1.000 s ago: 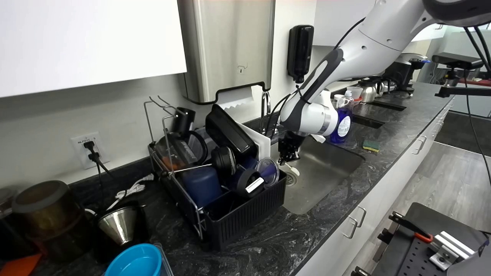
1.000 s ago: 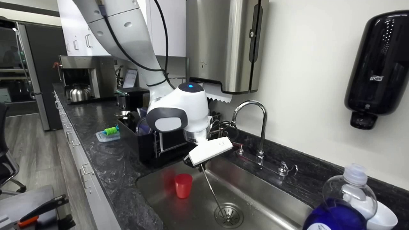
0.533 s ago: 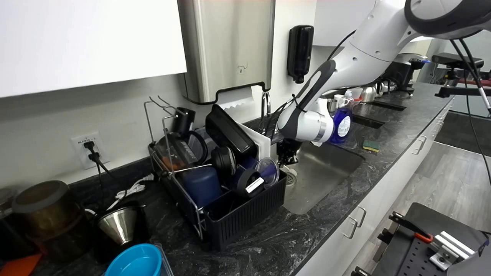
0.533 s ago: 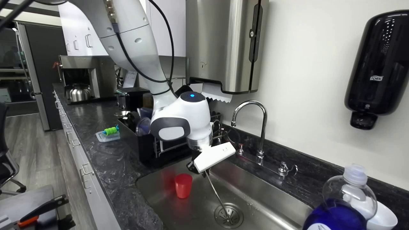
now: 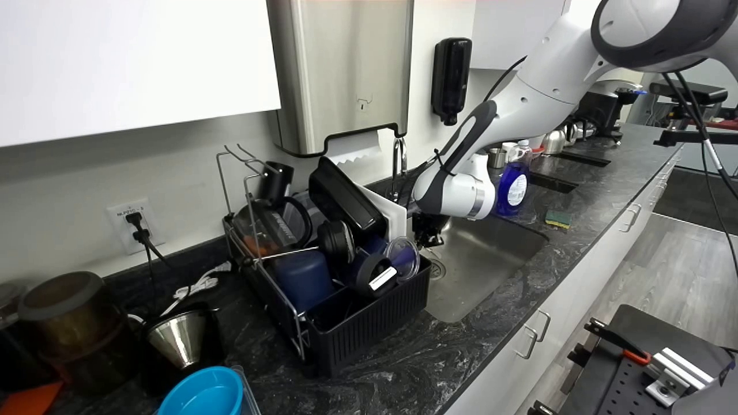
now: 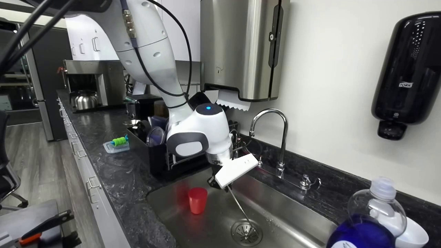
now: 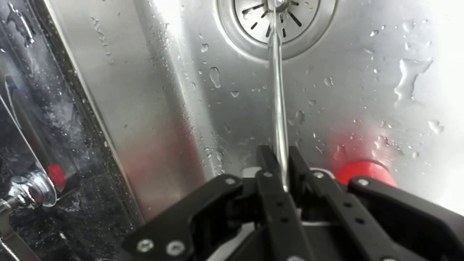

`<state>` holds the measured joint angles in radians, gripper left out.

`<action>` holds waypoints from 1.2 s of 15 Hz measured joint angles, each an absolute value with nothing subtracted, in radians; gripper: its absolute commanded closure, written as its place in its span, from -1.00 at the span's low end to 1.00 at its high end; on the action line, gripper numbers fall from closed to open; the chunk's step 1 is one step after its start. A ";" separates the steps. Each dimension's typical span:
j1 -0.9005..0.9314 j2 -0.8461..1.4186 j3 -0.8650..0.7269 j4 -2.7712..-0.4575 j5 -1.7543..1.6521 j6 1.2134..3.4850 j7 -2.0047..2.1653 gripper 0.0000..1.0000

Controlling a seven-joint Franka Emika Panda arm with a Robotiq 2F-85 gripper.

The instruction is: Put the butter knife in the sink then open and close the tap

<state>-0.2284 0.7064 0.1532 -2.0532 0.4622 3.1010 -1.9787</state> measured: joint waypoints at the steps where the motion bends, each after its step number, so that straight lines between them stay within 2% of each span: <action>1: -0.228 0.712 0.153 -2.049 0.459 3.107 -1.980 0.94; 4: -0.227 0.725 0.153 -2.041 0.452 3.119 -1.983 0.94; 5: -0.227 0.727 0.153 -2.041 0.450 3.121 -1.983 0.46; 6: -0.227 0.728 0.153 -2.041 0.449 3.124 -1.983 0.24; 11: -0.228 0.733 0.153 -2.040 0.448 3.138 -1.984 -0.47; 15: -0.228 0.734 0.153 -2.040 0.448 3.143 -1.984 -0.97; 18: -0.229 0.734 0.153 -2.035 0.448 3.144 -1.984 -1.00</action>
<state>-0.2291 0.7338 0.1532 -2.0353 0.4478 3.1436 -1.9840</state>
